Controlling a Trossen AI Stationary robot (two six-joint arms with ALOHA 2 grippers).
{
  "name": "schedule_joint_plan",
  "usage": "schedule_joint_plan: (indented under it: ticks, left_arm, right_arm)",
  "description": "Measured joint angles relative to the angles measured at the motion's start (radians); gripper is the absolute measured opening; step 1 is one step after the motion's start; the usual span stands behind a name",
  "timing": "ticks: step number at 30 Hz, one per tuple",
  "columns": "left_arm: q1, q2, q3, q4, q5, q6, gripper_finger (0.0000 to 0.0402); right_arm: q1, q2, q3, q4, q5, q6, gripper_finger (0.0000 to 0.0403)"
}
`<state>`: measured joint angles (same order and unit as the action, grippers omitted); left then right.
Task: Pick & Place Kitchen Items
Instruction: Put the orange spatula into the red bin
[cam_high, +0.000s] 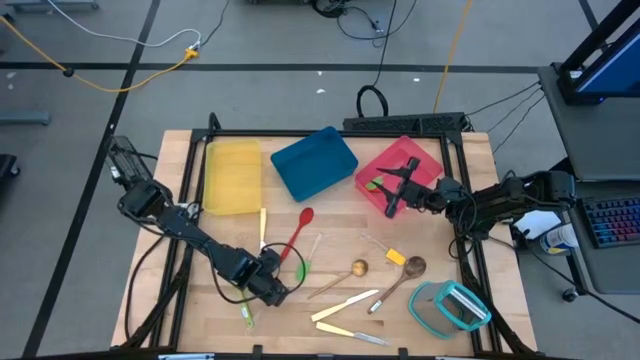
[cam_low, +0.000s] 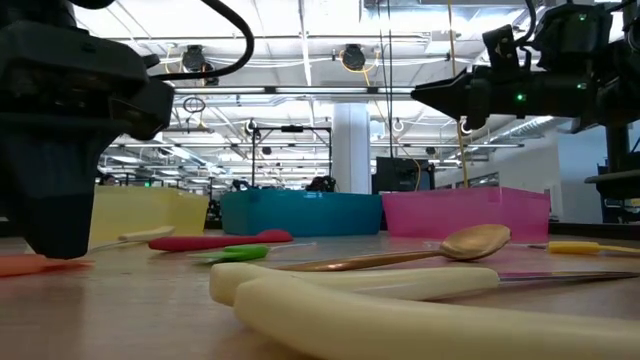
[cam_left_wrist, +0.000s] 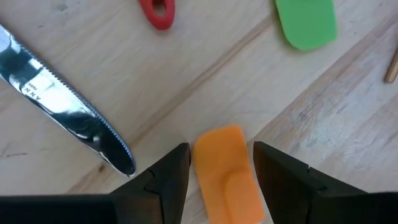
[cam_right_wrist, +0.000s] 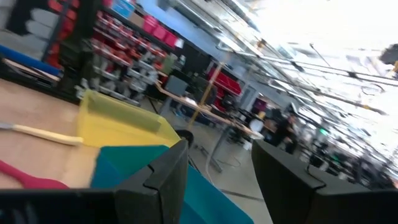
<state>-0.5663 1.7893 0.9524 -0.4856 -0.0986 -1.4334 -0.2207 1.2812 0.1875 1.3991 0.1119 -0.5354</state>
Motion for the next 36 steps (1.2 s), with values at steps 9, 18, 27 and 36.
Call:
schedule_joint_plan:
  ticks: [9,18,27,36]
  left_arm:
    - [0.007,-0.012,-0.002,-0.01,0.021,0.017,0.0182]
    - [0.004,-0.013,-0.003,0.013,0.009,-0.016,0.0182]
    - [-0.021,0.006,0.001,-0.03,-0.003,-0.099,0.0182]
    - [-0.054,0.017,0.002,-0.043,-0.023,-0.16,0.0182]
  right_arm:
    - [0.0,0.0,0.0,0.003,-0.091,0.029,0.0171]
    - [0.0,0.0,0.0,-0.066,-0.119,0.134,0.0171]
    - [0.008,0.0,0.0,-0.136,-0.312,0.28,0.0171]
    - [0.113,0.0,0.0,-0.185,-0.327,0.291,0.0171]
